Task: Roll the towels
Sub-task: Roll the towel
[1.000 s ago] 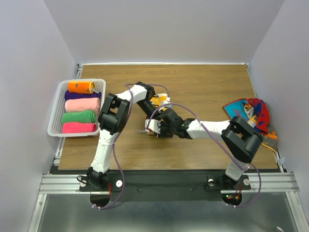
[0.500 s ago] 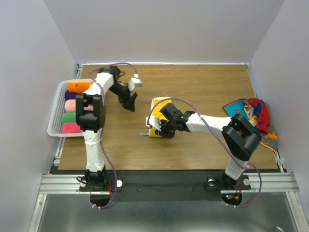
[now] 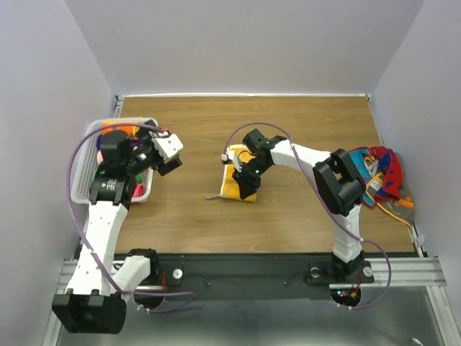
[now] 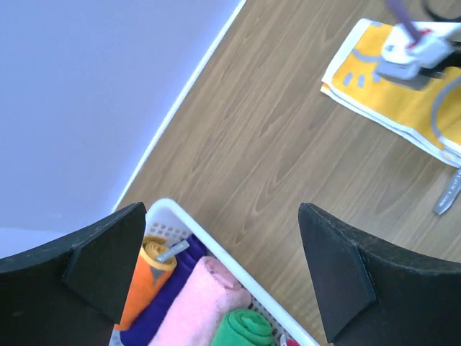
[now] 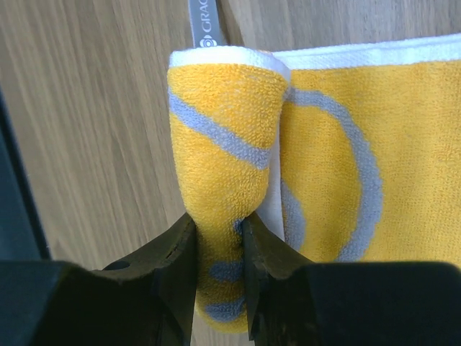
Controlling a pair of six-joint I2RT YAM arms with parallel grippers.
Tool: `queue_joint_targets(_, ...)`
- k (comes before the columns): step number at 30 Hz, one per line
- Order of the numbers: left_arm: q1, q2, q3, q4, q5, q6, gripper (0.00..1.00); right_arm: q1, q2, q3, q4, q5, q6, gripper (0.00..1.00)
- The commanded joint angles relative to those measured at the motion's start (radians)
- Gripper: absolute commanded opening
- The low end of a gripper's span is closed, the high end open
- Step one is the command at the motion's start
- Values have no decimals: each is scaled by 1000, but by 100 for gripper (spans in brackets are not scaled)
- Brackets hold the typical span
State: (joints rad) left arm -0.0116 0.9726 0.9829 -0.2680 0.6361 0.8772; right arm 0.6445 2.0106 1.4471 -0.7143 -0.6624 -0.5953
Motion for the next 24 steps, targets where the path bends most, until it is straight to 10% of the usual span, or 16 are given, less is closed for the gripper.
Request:
queue_joint_targets(1, -121, -4, -105, -55, -85, 118, 99, -39, 101, 91, -157, -156, 0, 19)
queue_joint_targets(12, -775, 38, -314, 96, -470, 125, 99, -128, 322, 291, -385, -321, -35, 22)
queue_joint_targets(24, -895, 416, -184, 263, -565, 160, 99, -140, 447, 430, -580, -364, -115, 24)
